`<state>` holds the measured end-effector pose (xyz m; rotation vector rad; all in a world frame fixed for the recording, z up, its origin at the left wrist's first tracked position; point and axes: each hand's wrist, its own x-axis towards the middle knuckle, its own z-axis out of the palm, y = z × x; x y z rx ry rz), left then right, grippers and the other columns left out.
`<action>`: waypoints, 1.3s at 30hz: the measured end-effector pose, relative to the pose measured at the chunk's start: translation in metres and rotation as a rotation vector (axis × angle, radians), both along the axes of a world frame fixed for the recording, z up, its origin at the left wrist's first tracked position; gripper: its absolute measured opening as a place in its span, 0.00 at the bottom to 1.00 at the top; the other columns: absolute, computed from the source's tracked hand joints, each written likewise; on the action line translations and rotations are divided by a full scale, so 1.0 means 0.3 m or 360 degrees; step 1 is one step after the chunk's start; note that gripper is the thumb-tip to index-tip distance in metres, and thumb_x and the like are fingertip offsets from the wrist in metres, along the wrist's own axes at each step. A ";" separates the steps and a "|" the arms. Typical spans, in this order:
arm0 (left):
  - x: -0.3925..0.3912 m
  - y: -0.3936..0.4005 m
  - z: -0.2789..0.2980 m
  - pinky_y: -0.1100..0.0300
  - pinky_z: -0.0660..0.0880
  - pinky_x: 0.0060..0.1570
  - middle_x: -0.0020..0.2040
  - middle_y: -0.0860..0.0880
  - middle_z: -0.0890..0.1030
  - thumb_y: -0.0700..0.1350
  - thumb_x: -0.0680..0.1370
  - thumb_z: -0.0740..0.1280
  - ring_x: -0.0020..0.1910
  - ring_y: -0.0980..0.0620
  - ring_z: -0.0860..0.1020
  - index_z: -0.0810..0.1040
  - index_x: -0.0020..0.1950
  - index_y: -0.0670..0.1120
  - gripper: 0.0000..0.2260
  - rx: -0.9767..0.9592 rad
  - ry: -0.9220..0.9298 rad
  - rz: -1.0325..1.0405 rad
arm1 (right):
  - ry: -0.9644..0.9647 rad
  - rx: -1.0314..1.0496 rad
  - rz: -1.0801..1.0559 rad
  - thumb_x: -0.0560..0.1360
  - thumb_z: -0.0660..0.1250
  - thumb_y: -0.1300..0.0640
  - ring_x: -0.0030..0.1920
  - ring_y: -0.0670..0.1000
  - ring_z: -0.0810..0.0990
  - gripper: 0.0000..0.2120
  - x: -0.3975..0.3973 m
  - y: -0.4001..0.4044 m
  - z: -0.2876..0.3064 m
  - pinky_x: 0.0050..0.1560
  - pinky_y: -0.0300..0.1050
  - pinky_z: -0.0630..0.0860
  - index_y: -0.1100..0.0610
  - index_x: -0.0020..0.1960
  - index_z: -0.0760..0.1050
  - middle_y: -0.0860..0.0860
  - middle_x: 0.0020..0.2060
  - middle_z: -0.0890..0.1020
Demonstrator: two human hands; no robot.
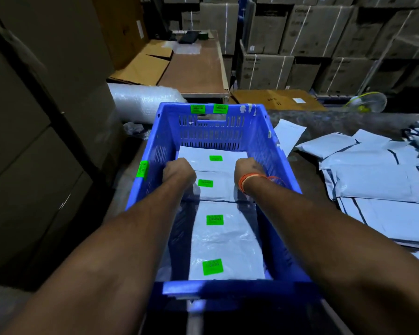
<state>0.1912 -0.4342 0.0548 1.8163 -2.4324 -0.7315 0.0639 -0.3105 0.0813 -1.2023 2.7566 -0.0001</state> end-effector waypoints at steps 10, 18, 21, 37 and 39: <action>-0.116 0.317 0.326 0.55 0.79 0.55 0.54 0.47 0.85 0.40 0.74 0.68 0.56 0.45 0.82 0.84 0.57 0.50 0.14 -0.0354 0.0596 -0.0234 | -0.0066 -0.0773 0.0235 0.72 0.64 0.64 0.53 0.58 0.83 0.13 -0.080 0.172 0.288 0.56 0.47 0.79 0.57 0.52 0.84 0.57 0.50 0.85; -0.330 0.683 0.466 0.58 0.76 0.55 0.57 0.47 0.84 0.44 0.75 0.68 0.59 0.47 0.80 0.84 0.56 0.55 0.12 -0.0529 0.0861 -0.0478 | -0.0184 -0.1087 0.0146 0.70 0.66 0.64 0.53 0.53 0.83 0.14 -0.324 0.605 0.358 0.53 0.39 0.76 0.52 0.49 0.86 0.53 0.47 0.87; -0.434 0.851 0.472 0.61 0.73 0.47 0.52 0.49 0.85 0.46 0.75 0.69 0.54 0.49 0.81 0.85 0.53 0.54 0.09 -0.0552 0.0847 -0.0548 | -0.0148 -0.1051 0.0139 0.69 0.67 0.65 0.54 0.53 0.83 0.15 -0.415 0.797 0.341 0.56 0.40 0.75 0.51 0.49 0.86 0.53 0.49 0.86; -0.654 1.452 -0.041 0.51 0.82 0.50 0.47 0.41 0.85 0.39 0.74 0.71 0.47 0.41 0.84 0.85 0.45 0.44 0.04 0.0270 0.0492 -0.0205 | -0.0546 -0.0590 0.0172 0.70 0.70 0.63 0.54 0.54 0.82 0.11 -0.607 1.438 -0.133 0.58 0.41 0.75 0.53 0.49 0.86 0.52 0.50 0.86; -0.643 1.467 -0.128 0.46 0.81 0.55 0.50 0.40 0.85 0.42 0.75 0.69 0.52 0.40 0.83 0.85 0.50 0.42 0.08 0.0388 0.0463 -0.0103 | -0.0613 -0.0526 0.0163 0.71 0.71 0.59 0.56 0.53 0.82 0.12 -0.587 1.458 -0.179 0.59 0.43 0.76 0.52 0.54 0.84 0.52 0.53 0.85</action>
